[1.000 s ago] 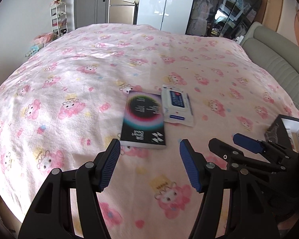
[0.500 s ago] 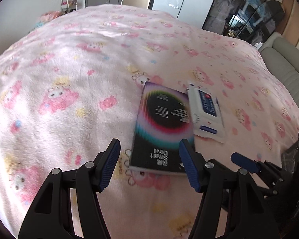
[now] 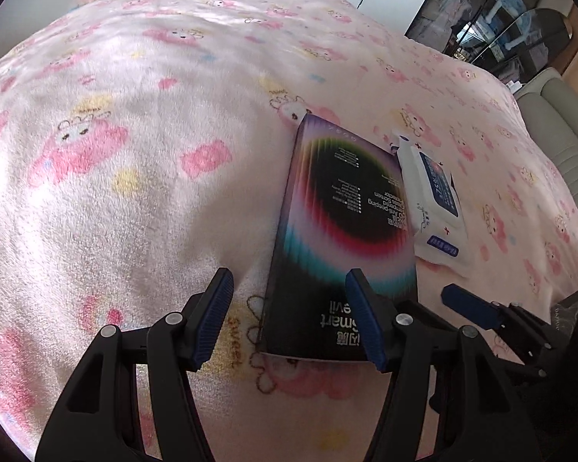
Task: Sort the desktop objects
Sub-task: 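Lower the left gripper over the black Smart Devil box edge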
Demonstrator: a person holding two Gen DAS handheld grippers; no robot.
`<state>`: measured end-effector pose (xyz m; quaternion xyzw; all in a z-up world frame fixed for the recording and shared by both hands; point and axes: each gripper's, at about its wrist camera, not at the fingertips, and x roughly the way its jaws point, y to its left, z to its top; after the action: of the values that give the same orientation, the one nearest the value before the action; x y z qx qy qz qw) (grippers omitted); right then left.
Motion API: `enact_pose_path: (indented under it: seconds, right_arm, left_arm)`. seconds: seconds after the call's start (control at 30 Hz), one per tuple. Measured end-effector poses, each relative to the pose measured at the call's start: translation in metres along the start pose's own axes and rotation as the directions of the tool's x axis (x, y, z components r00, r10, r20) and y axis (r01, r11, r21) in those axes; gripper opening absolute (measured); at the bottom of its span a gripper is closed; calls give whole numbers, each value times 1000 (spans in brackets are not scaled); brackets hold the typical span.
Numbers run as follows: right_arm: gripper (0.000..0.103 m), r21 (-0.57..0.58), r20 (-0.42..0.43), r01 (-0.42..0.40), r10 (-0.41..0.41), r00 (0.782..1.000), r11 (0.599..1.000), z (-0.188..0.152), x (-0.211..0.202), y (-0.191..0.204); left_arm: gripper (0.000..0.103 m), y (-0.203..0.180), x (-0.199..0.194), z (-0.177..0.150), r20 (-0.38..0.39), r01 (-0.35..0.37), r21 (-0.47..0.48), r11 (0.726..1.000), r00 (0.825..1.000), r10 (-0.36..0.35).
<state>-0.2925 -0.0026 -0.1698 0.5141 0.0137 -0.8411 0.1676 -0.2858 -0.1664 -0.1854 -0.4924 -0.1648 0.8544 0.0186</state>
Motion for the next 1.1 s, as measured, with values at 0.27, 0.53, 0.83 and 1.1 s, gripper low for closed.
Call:
enact_pose_path:
  seconds: [0.27, 0.53, 0.83, 1.1]
  right_arm:
    - [53, -17, -6, -103, 103, 995, 995, -2, 9, 4]
    - [53, -7, -8, -175, 175, 985, 985, -2, 13, 6]
    - [52, -43, -5, -160, 160, 987, 986, -24, -22, 13]
    - [47, -43, -30, -183, 182, 983, 982, -90, -62, 9]
  left_arm:
    - [61, 2, 16, -1, -75, 93, -71, 993, 992, -99]
    - [51, 10, 22, 5, -89, 107, -102, 989, 989, -116]
    - [48, -20, -24, -24, -72, 46, -20, 999, 996, -48]
    - [32, -28, -49, -83, -149, 122, -35, 992, 981, -126]
